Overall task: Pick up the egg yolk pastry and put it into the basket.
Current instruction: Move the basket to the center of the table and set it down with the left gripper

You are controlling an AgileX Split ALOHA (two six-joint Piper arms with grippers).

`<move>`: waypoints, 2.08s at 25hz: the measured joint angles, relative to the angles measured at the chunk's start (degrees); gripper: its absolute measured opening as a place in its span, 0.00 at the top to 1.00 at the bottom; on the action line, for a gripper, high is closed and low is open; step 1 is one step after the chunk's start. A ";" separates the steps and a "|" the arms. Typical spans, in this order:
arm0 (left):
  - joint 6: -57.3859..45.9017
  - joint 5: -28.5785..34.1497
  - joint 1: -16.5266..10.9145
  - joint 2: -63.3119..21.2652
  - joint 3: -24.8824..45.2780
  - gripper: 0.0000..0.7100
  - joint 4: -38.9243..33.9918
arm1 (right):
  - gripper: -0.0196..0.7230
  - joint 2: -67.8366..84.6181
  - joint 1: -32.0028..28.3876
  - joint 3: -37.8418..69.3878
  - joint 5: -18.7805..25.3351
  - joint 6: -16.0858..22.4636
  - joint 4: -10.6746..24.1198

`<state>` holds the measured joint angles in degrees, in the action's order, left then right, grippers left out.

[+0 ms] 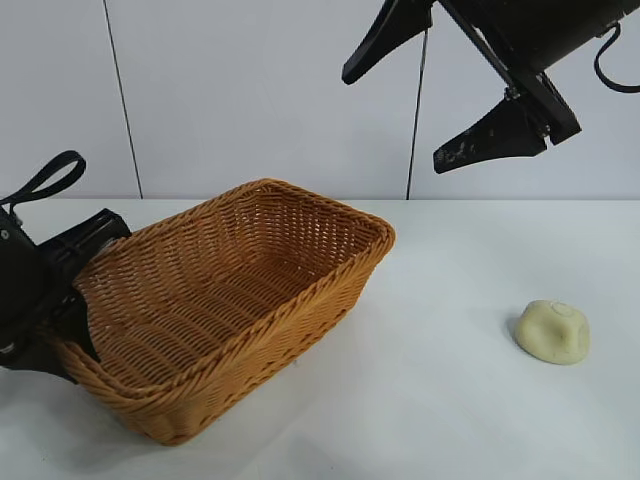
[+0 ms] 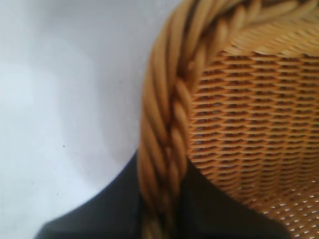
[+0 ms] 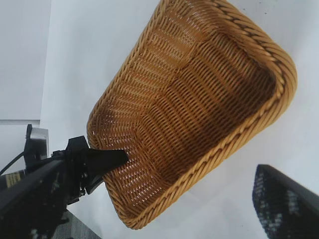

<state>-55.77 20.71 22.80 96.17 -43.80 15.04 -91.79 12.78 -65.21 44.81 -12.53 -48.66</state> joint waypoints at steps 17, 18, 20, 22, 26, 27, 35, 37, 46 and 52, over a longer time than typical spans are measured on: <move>39.18 24.55 -6.81 9.10 -26.00 0.85 7.34 | 0.04 0.00 0.00 0.00 0.19 0.00 0.00; 42.57 25.91 -6.81 10.54 -27.55 0.85 9.12 | 0.04 0.00 0.00 0.00 0.26 0.00 0.00; 48.06 28.67 -6.81 13.34 -31.21 0.85 12.39 | 0.04 0.00 0.00 0.00 0.36 0.00 0.05; 52.10 31.73 -6.81 15.68 -33.90 0.85 13.74 | 0.04 0.00 0.00 0.00 0.65 0.00 0.05; 55.19 33.37 -6.81 18.74 -35.79 0.85 13.98 | 0.04 0.00 0.00 0.00 1.17 0.00 0.05; 55.24 33.15 -6.81 19.15 -35.83 0.85 13.93 | 0.04 0.00 0.00 0.00 1.17 0.00 0.05; 55.77 28.48 -7.49 20.10 -35.91 0.85 12.19 | 0.04 0.00 0.00 0.00 1.17 0.00 0.05; 55.77 27.79 -8.08 20.16 -36.07 0.85 11.89 | 0.04 0.00 0.00 0.00 1.17 0.00 0.05; 57.14 28.55 -8.56 24.81 -36.26 0.85 12.19 | 0.04 0.00 0.00 0.00 1.11 0.00 0.05; 57.61 28.61 -8.56 24.98 -36.40 0.80 12.32 | 0.04 0.00 0.00 0.00 1.11 0.00 0.05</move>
<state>1.84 49.31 14.24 121.15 -80.20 27.36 -91.79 12.78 -65.21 45.92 -12.53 -48.61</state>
